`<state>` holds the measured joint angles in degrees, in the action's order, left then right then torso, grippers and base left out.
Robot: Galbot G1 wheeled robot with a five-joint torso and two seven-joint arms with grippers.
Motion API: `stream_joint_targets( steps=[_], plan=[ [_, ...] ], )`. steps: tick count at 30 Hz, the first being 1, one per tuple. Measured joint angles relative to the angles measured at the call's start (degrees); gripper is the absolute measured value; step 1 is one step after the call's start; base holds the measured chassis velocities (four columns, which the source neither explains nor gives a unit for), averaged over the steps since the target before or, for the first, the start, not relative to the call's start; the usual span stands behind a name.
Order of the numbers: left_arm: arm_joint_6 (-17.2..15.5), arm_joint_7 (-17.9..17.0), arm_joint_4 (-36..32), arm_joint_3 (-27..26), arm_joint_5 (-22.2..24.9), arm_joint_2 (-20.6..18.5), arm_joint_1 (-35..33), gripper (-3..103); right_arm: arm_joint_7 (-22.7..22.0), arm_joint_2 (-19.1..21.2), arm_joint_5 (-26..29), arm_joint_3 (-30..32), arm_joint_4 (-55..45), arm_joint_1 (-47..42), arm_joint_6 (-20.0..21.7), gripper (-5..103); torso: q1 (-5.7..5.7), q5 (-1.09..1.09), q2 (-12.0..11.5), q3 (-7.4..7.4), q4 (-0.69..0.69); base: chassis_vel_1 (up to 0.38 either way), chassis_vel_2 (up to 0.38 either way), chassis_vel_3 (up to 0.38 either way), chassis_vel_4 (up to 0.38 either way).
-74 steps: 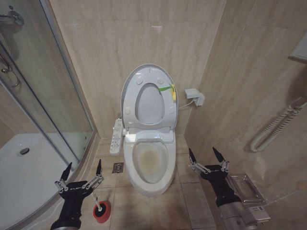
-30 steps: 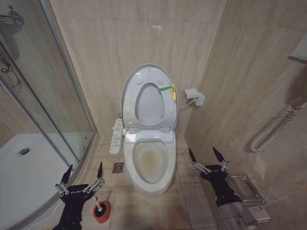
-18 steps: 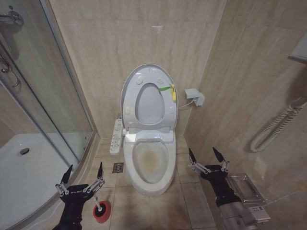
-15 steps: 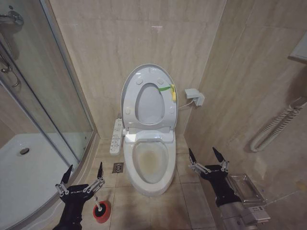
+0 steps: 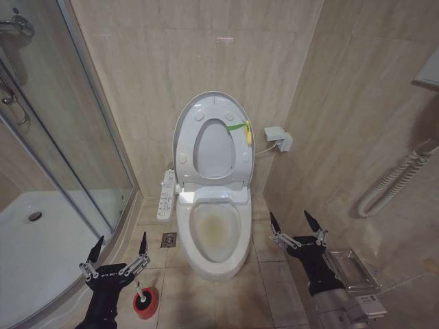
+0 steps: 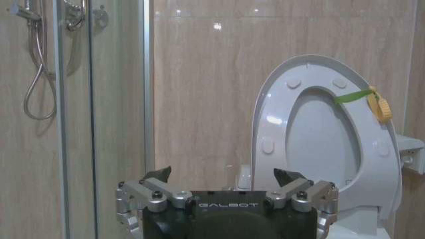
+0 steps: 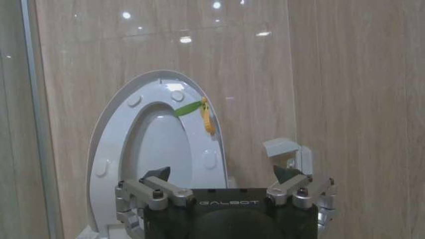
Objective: Open the toilet lid, clean the toilet bowl with a toilet brush, close the toilet lid, and flush.
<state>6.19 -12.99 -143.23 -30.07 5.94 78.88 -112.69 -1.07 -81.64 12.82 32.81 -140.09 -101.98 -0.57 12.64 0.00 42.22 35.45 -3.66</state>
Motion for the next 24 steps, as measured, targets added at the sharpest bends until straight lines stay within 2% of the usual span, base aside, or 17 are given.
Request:
stream_joint_targets(
  steps=[24],
  plan=[
    [0.00,0.00,0.00,0.00,0.01,0.00,0.00,100,0.00,0.00,0.00,0.00,0.00,0.00,0.00,100,0.00,0.00,0.00,0.00,0.00,0.000,0.000,0.000,0.000]
  ],
)
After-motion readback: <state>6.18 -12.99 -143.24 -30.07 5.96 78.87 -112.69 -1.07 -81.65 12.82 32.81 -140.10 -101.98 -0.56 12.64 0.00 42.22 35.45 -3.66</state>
